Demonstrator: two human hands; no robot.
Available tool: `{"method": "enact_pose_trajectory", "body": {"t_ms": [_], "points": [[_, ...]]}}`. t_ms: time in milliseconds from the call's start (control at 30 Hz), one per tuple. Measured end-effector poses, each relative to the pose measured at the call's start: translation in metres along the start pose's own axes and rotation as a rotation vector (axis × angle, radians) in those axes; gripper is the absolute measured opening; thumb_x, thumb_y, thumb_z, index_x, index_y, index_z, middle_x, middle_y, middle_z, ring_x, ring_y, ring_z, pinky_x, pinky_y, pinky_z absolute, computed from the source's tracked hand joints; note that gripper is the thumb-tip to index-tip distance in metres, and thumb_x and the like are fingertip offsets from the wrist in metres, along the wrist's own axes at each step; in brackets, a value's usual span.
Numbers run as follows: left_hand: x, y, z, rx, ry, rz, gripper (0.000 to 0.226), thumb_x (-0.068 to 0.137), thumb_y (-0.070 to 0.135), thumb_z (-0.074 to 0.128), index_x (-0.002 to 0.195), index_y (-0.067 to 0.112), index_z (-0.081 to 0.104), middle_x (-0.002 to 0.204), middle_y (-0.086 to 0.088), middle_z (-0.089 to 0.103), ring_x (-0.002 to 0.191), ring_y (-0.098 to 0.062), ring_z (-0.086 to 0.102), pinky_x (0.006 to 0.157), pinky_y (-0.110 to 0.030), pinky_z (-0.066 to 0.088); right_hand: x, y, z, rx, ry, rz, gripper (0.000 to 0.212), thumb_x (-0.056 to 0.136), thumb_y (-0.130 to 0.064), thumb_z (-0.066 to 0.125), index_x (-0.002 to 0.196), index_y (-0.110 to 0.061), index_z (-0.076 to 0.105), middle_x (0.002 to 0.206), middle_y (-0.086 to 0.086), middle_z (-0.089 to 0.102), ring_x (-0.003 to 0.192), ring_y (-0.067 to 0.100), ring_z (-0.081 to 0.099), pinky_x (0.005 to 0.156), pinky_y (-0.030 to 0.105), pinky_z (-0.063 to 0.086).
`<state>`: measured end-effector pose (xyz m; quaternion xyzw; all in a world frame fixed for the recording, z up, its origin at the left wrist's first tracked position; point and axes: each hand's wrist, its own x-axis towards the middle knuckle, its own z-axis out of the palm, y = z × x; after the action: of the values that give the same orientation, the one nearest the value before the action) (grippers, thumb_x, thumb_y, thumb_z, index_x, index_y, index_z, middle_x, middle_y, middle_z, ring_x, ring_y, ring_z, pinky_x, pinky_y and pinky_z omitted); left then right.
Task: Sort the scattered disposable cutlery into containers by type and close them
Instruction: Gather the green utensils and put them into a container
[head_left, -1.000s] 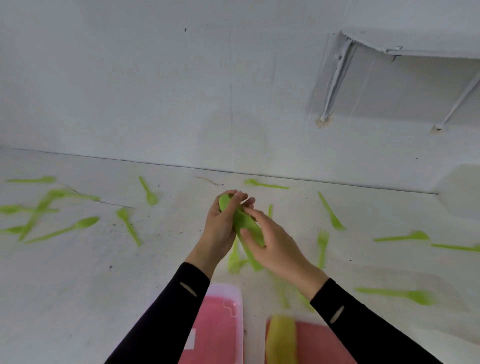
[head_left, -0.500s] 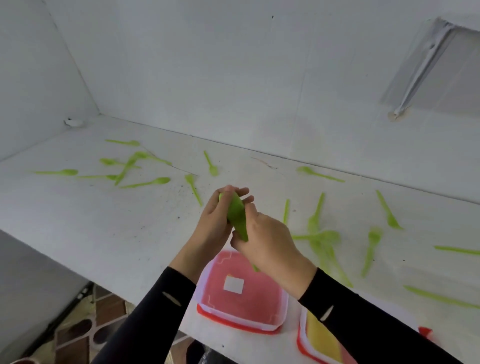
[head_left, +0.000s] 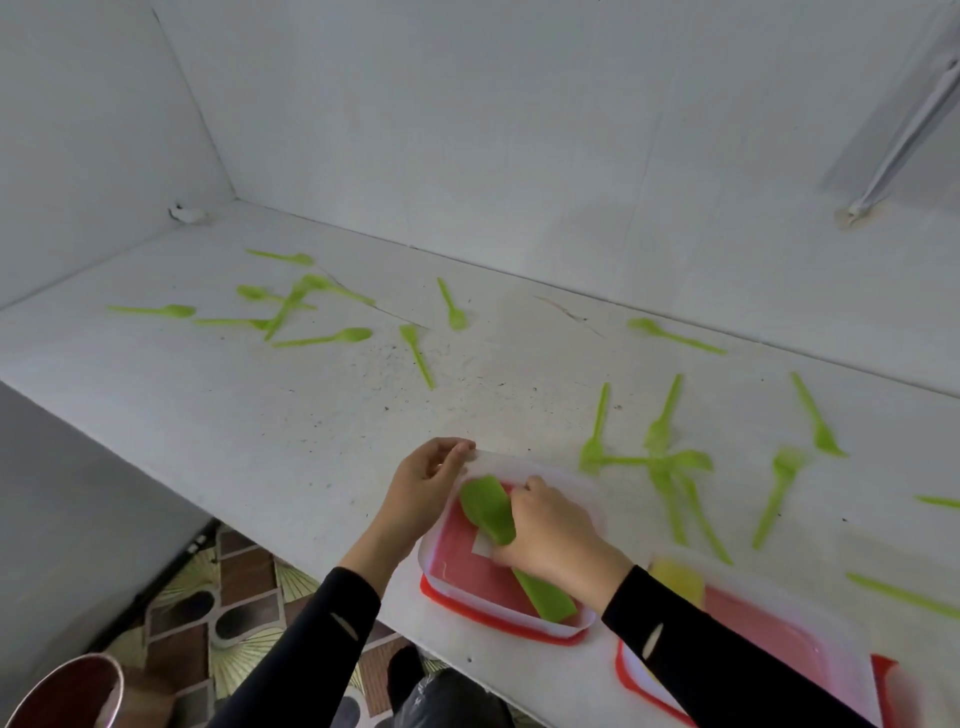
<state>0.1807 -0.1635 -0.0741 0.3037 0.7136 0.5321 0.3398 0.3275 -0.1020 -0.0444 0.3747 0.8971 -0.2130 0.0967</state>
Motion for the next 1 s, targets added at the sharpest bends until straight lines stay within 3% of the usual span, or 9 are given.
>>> {"method": "enact_pose_trajectory", "body": {"t_ms": [133,200,267,333,433,533,633,867,1000], "points": [[0.002,0.0,0.0,-0.048,-0.017,-0.034,0.016,0.099,0.026,0.056,0.104,0.021,0.07,0.098,0.006,0.074,0.094,-0.012,0.068,0.078,-0.014,0.049,0.003,0.003,-0.005,-0.023,-0.065,0.01,0.06,0.08,-0.057,0.069,0.116,-0.01,0.056,0.115,0.007,0.051,0.104,0.027,0.057,0.074,0.033,0.041],[0.003,0.0,-0.001,-0.058,-0.032,-0.05,0.016,0.099,0.027,0.056,0.104,0.021,0.07,0.098,0.006,0.075,0.095,-0.012,0.068,0.081,-0.018,0.049,0.003,0.005,-0.015,-0.059,-0.093,0.002,0.048,0.081,-0.059,0.067,0.094,-0.014,0.057,0.097,0.001,0.053,0.091,0.025,0.057,0.062,0.03,0.038],[0.006,0.002,-0.004,-0.052,-0.05,-0.06,0.017,0.098,0.028,0.057,0.104,0.021,0.071,0.099,0.006,0.074,0.095,-0.011,0.069,0.082,-0.019,0.05,0.005,0.005,-0.03,-0.064,-0.061,-0.003,0.045,0.087,-0.057,0.062,0.068,-0.02,0.043,0.071,-0.004,0.046,0.071,0.019,0.051,0.05,0.027,0.03],[0.01,0.004,-0.009,-0.049,-0.078,-0.072,0.018,0.099,0.026,0.055,0.105,0.019,0.07,0.101,0.006,0.074,0.096,-0.011,0.068,0.082,-0.02,0.052,0.012,0.0,-0.048,-0.017,-0.018,0.019,0.049,0.091,-0.052,0.057,0.06,-0.02,0.037,0.059,-0.004,0.04,0.055,0.016,0.043,0.047,0.027,0.027],[0.021,0.006,-0.021,-0.08,-0.105,-0.076,0.018,0.101,0.023,0.052,0.108,0.016,0.068,0.104,0.005,0.074,0.099,-0.014,0.069,0.088,-0.029,0.054,0.028,-0.007,-0.069,0.053,0.063,0.042,0.047,0.094,-0.047,0.052,0.06,-0.015,0.045,0.054,-0.001,0.047,0.054,0.02,0.049,0.05,0.026,0.033],[0.037,0.008,-0.039,-0.079,-0.084,-0.062,0.019,0.101,0.023,0.051,0.109,0.017,0.067,0.104,0.006,0.074,0.098,-0.012,0.069,0.089,-0.03,0.053,0.049,-0.016,-0.078,0.02,0.11,0.058,0.039,0.095,-0.045,0.049,0.09,-0.01,0.065,0.087,0.004,0.068,0.083,0.025,0.064,0.069,0.03,0.047],[0.057,0.01,-0.06,-0.1,-0.059,-0.062,0.019,0.101,0.022,0.051,0.109,0.016,0.067,0.103,0.005,0.074,0.097,-0.013,0.069,0.087,-0.029,0.053,0.078,-0.027,-0.075,-0.108,0.194,0.012,0.045,0.098,-0.042,0.044,0.132,-0.013,0.048,0.127,0.006,0.054,0.114,0.027,0.054,0.084,0.037,0.047],[0.125,-0.002,-0.152,-0.085,0.009,-0.107,0.018,0.101,0.021,0.051,0.107,0.017,0.068,0.101,0.005,0.074,0.094,-0.013,0.07,0.085,-0.029,0.053,0.187,-0.088,-0.057,-0.157,0.128,-0.077,0.046,0.099,-0.034,0.044,0.139,-0.014,0.038,0.135,0.008,0.043,0.122,0.027,0.043,0.079,0.036,0.045],[0.168,-0.01,-0.222,-0.083,0.099,-0.133,0.017,0.101,0.019,0.051,0.106,0.016,0.068,0.099,0.004,0.074,0.091,-0.013,0.07,0.084,-0.03,0.052,0.257,-0.126,-0.05,-0.084,0.139,-0.174,0.054,0.096,-0.024,0.049,0.147,-0.019,0.033,0.158,0.007,0.011,0.143,0.027,0.015,0.09,0.039,0.048]]}}
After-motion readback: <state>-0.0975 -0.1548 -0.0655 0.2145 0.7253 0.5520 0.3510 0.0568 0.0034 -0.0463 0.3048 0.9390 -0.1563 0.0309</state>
